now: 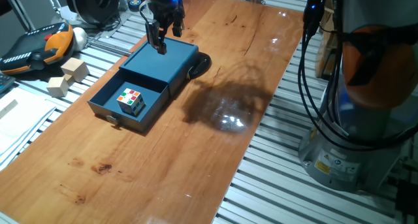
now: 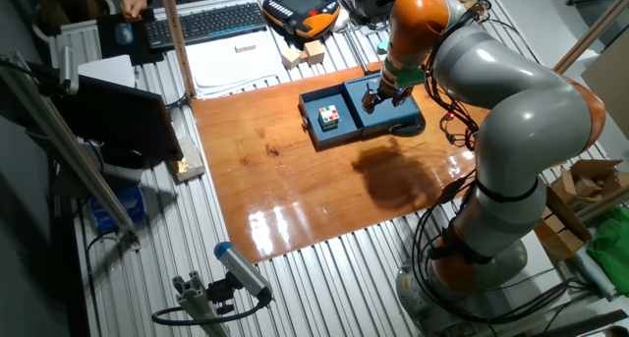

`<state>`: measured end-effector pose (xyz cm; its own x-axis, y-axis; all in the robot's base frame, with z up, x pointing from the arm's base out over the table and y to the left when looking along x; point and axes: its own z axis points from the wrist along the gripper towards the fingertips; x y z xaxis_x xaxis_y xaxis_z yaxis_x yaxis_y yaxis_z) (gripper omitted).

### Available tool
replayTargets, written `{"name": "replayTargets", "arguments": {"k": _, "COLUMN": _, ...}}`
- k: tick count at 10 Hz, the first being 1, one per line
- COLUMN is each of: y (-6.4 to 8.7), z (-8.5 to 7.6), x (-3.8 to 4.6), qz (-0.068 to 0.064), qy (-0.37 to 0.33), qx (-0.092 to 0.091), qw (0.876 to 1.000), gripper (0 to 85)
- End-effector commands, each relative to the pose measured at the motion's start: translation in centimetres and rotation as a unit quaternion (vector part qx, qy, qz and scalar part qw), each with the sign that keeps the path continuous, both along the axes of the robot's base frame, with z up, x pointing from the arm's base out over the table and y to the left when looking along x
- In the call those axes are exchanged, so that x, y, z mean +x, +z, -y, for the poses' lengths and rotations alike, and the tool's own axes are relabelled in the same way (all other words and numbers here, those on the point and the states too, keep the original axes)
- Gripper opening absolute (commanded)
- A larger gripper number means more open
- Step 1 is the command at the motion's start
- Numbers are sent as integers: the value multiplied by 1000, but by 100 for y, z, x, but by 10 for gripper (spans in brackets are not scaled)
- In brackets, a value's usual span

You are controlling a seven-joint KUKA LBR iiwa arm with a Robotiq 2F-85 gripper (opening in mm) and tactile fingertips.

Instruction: Grasp the handle and close the drawer

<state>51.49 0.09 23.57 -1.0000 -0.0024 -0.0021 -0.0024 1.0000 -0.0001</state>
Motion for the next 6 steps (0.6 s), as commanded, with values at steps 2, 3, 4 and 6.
{"name": "replayTargets", "arguments": {"k": 2, "y": 17, "z": -4, "x": 2, "qz": 0, "qy": -12, "qx": -27, "qw": 1000, "gripper": 20}}
{"name": "replayTargets", "arguments": {"k": 3, "y": 32, "z": -8, "x": 3, "qz": -1, "qy": -12, "qx": -28, "qw": 1000, "gripper": 20}}
{"name": "replayTargets", "arguments": {"k": 4, "y": 32, "z": -7, "x": 4, "qz": -1, "qy": -12, "qx": -28, "qw": 1000, "gripper": 20}}
{"name": "replayTargets", "arguments": {"k": 6, "y": 28, "z": -6, "x": 7, "qz": -1, "qy": -12, "qx": -28, "qw": 1000, "gripper": 20}}
